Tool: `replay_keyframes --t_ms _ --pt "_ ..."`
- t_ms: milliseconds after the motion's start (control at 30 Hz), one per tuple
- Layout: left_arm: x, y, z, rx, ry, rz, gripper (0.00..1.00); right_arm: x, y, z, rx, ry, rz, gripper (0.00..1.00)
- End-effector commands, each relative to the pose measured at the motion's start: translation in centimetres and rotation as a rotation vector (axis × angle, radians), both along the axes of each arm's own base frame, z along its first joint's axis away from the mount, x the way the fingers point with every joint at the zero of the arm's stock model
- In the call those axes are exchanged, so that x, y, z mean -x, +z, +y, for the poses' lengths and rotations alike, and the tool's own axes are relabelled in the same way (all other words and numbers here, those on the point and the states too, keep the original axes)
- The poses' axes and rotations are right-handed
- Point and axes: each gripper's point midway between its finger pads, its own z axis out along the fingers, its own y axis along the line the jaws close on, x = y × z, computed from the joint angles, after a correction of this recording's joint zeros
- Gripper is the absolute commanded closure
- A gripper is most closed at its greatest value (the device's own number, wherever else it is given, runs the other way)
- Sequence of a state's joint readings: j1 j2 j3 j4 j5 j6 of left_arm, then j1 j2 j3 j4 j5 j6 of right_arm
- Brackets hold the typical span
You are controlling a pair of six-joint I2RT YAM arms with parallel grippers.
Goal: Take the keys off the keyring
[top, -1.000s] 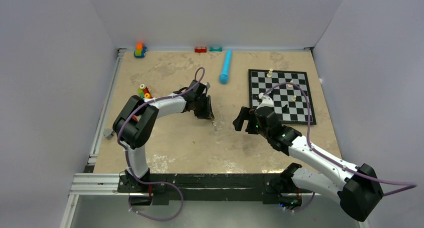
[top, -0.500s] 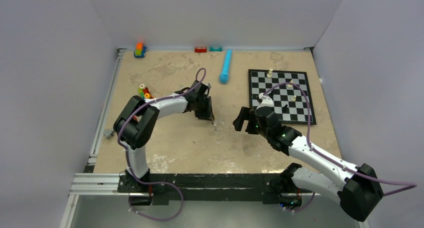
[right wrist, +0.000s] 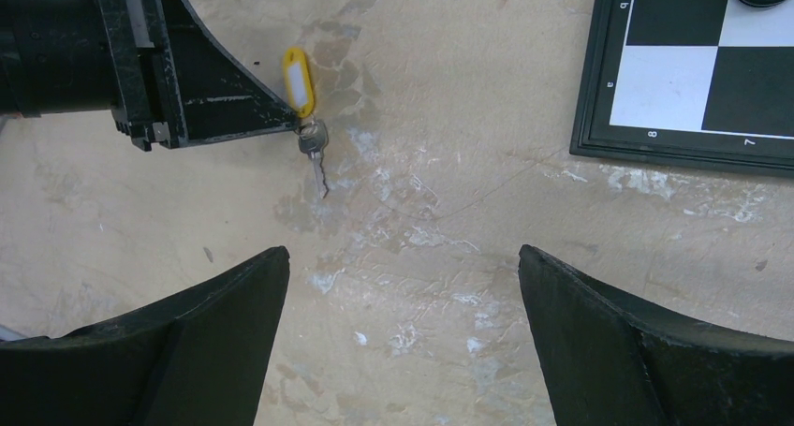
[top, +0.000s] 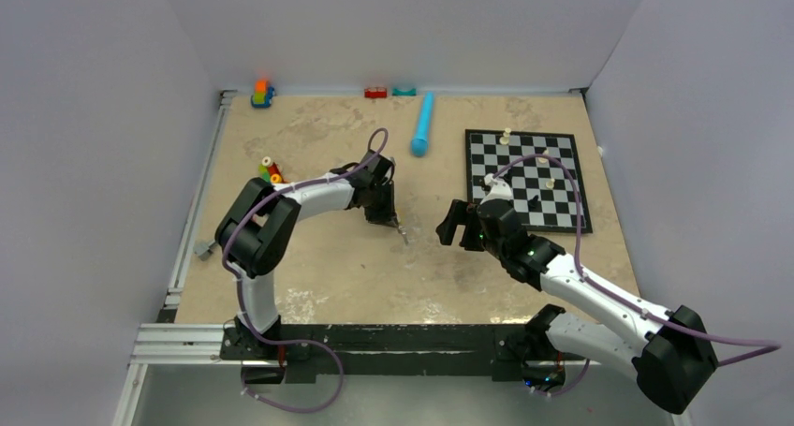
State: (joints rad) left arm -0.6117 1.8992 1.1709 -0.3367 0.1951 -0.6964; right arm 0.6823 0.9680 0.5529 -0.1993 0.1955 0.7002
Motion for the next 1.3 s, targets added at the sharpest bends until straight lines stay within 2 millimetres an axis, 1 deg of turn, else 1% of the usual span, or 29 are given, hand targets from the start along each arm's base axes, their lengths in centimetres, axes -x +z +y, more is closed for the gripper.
replay_keyframes --t_ms 0,133,233,433,633,767,833,933,1133,1200,1267 --pt "1.1 -0.8 0.5 -0.045 -0.001 0.042 0.95 -0.2 0.3 -0.1 -0.012 -0.018 -0.015 0.03" --pt "1.2 -0.4 0.4 -0.031 -0.003 0.043 1.0 -0.2 0.4 0.0 -0.014 -0.016 -0.016 0.03" --pt "1.2 0.1 0.3 -0.02 -0.003 0.037 1.0 -0.2 0.5 0.0 -0.017 -0.017 -0.016 0.03" --pt "1.2 2.3 0.3 0.006 0.0 -0.001 1.0 -0.2 0.8 0.2 -0.027 -0.011 -0.022 0.03" --pt "1.7 4.2 0.5 0.033 0.002 -0.033 1.0 -0.2 1.9 1.4 -0.084 0.035 -0.044 0.03" --pt "2.0 5.6 0.7 0.065 0.006 -0.064 1.0 0.2 3.3 3.0 -0.161 0.107 -0.078 0.03" --pt "2.2 6.4 0.7 0.083 0.009 -0.076 1.0 0.5 4.4 3.9 -0.213 0.155 -0.107 0.03" --pt "2.6 8.2 0.6 0.124 0.009 -0.099 1.0 0.9 6.6 5.0 -0.289 0.218 -0.164 0.04" --pt "3.0 12.2 0.4 0.204 0.013 -0.16 1.0 1.2 9.7 5.6 -0.353 0.255 -0.227 0.05" --pt "3.0 13.0 0.6 0.203 0.015 -0.178 1.0 1.2 10.3 5.5 -0.358 0.251 -0.233 0.05" --pt "2.9 12.8 1.0 0.176 0.014 -0.183 1.0 1.2 10.4 5.4 -0.356 0.248 -0.234 0.05"
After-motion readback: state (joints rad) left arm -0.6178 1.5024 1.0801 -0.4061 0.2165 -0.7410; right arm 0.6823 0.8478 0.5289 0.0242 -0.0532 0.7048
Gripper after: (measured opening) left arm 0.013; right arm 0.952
